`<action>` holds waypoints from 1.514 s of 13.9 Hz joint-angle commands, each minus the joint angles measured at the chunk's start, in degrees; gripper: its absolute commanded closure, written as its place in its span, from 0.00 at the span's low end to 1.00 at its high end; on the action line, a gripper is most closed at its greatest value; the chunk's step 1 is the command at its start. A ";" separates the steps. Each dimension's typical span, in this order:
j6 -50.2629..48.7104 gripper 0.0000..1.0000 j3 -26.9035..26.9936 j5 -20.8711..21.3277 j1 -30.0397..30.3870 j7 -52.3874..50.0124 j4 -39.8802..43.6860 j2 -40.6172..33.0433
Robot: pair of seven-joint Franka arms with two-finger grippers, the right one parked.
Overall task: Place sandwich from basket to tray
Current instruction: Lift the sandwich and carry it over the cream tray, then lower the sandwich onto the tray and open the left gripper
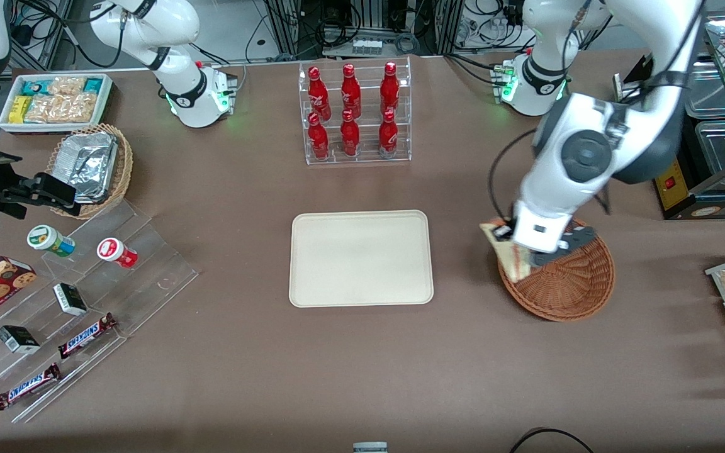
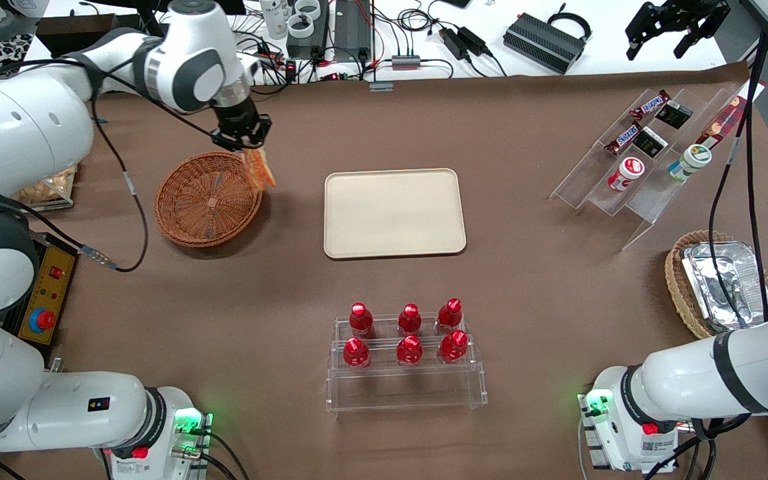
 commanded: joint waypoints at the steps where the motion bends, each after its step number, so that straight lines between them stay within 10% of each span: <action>1: -0.80 1.00 -6.81 5.39 0.24 -3.06 6.15 7.94; 9: -0.27 1.00 -10.88 22.79 -16.97 -16.51 22.69 28.60; 21: 9.48 1.00 -3.33 24.57 -26.66 -17.57 23.57 35.12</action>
